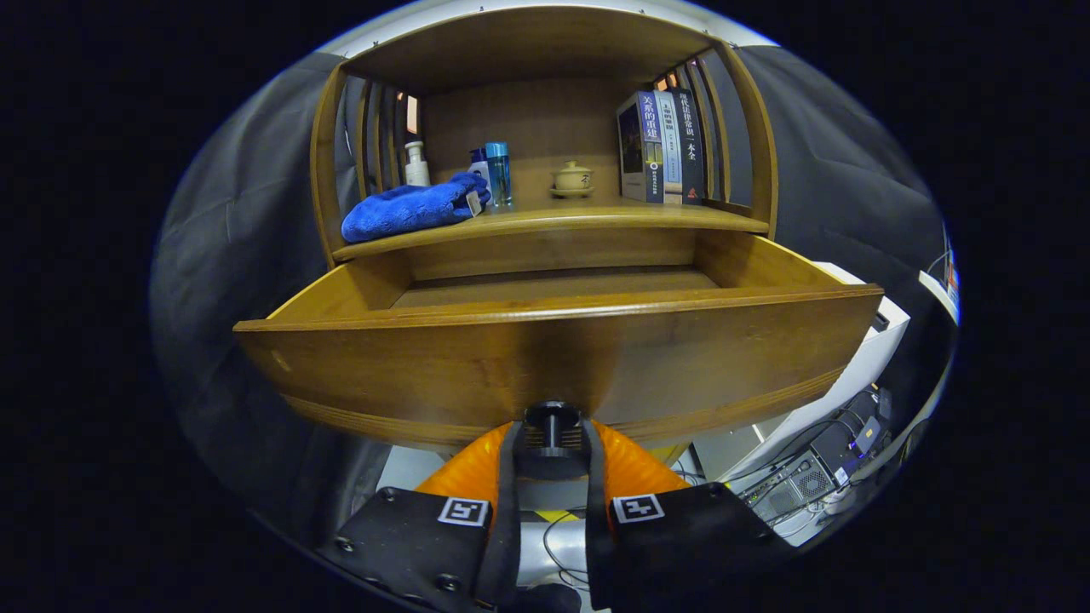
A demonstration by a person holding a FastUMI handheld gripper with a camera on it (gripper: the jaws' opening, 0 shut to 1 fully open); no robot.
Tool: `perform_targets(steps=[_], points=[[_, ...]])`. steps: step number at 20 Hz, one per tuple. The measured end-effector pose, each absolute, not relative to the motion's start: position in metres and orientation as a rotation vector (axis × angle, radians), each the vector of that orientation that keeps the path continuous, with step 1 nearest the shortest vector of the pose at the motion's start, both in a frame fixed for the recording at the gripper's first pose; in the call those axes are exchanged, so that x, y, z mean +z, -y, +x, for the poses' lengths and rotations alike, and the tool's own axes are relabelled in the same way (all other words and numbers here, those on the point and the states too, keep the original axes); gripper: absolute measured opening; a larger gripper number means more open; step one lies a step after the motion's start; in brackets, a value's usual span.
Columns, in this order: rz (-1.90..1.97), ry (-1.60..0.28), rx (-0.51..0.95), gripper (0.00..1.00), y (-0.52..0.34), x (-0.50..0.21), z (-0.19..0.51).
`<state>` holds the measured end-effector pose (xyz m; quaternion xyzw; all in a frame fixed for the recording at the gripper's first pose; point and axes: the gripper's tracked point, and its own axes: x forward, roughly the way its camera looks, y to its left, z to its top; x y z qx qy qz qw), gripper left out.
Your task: Pull open the drawer, take out the items inside it, and place them on the countertop above the cabinet.
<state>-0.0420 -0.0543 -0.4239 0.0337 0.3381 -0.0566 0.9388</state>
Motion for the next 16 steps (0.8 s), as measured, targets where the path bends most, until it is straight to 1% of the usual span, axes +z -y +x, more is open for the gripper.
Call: perform_targets(steps=[7,10,12,16], points=[[0.052,-0.736,-0.093,0.39,0.047,-0.42,-0.07],[0.083,-0.747,-0.095,0.39,0.046,-0.421,-0.07],[0.107,-0.753,-0.101,0.48,0.044,-0.414,-0.076],[0.028,-0.671,-0.072,0.68,0.042,-0.361,-0.065]])
